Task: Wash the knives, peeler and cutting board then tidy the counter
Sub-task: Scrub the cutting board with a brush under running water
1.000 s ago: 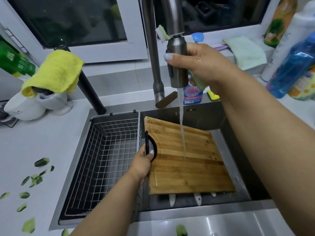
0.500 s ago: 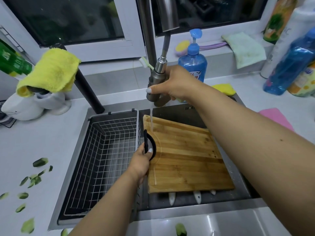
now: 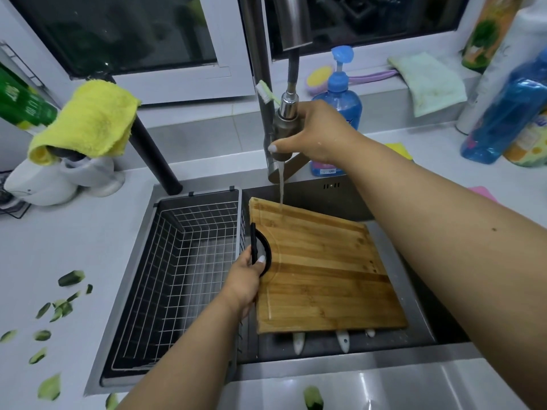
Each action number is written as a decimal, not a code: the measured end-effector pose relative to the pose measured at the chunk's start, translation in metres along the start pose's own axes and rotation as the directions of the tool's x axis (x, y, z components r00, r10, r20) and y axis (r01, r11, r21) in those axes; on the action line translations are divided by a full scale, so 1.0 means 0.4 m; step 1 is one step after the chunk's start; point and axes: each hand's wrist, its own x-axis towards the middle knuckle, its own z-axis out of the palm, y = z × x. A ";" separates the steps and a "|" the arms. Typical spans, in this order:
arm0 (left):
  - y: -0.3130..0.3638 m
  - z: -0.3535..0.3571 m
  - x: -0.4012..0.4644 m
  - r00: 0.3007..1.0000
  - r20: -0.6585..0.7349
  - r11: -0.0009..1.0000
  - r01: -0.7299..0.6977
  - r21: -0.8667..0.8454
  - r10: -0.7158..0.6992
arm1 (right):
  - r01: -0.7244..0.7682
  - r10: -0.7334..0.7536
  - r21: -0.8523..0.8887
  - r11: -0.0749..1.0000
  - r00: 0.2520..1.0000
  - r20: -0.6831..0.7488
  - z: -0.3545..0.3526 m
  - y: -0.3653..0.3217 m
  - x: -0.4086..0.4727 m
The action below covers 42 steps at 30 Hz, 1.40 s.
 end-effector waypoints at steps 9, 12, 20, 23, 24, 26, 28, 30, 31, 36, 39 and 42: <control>0.005 0.003 0.000 0.999 -0.028 1.000 0.022 0.005 -0.022 | -0.093 0.074 0.101 0.991 0.980 0.183 -0.018 -0.022 -0.070; 0.007 0.005 -0.004 0.999 -0.032 1.000 0.024 0.007 -0.023 | -0.124 0.092 0.142 0.982 0.974 0.207 -0.018 -0.027 -0.091; 0.013 0.009 -0.013 0.999 -0.038 1.000 0.030 0.004 -0.030 | -0.207 0.109 0.353 0.913 0.954 0.279 0.003 -0.040 -0.124; 0.014 0.010 -0.017 0.999 -0.032 0.999 0.031 0.008 -0.031 | -0.225 0.109 0.388 0.894 0.948 0.299 0.006 -0.041 -0.132; 0.014 0.010 -0.017 0.999 -0.038 1.000 0.028 0.011 -0.028 | -0.231 0.107 0.404 0.885 0.946 0.306 0.006 -0.041 -0.134; 0.015 0.011 -0.018 0.999 -0.042 1.000 0.027 0.016 -0.026 | -0.241 0.101 0.429 0.871 0.941 0.324 0.006 -0.041 -0.137; 0.015 0.012 -0.018 0.999 -0.043 0.999 0.028 0.017 -0.027 | -0.255 0.101 0.439 0.862 0.933 0.346 0.004 -0.039 -0.140; 0.015 0.012 -0.017 0.999 -0.047 0.999 0.027 0.020 -0.026 | -0.269 0.101 0.441 0.856 0.924 0.368 0.002 -0.040 -0.142; 0.014 0.012 -0.016 0.999 -0.046 0.999 0.030 0.020 -0.029 | -0.272 0.098 0.445 0.853 0.922 0.374 0.001 -0.040 -0.143; 0.012 0.014 -0.017 0.999 -0.049 0.999 0.024 0.025 -0.022 | -0.282 0.093 0.469 0.837 0.918 0.386 -0.003 -0.036 -0.149; 0.011 0.013 -0.015 0.998 -0.063 1.000 0.021 0.016 -0.020 | -0.285 0.109 0.425 0.859 0.914 0.391 -0.015 -0.027 -0.147; 0.007 0.012 -0.008 0.998 -0.065 1.000 0.023 0.020 -0.022 | -0.285 0.135 0.337 0.897 0.905 0.404 -0.037 -0.020 -0.144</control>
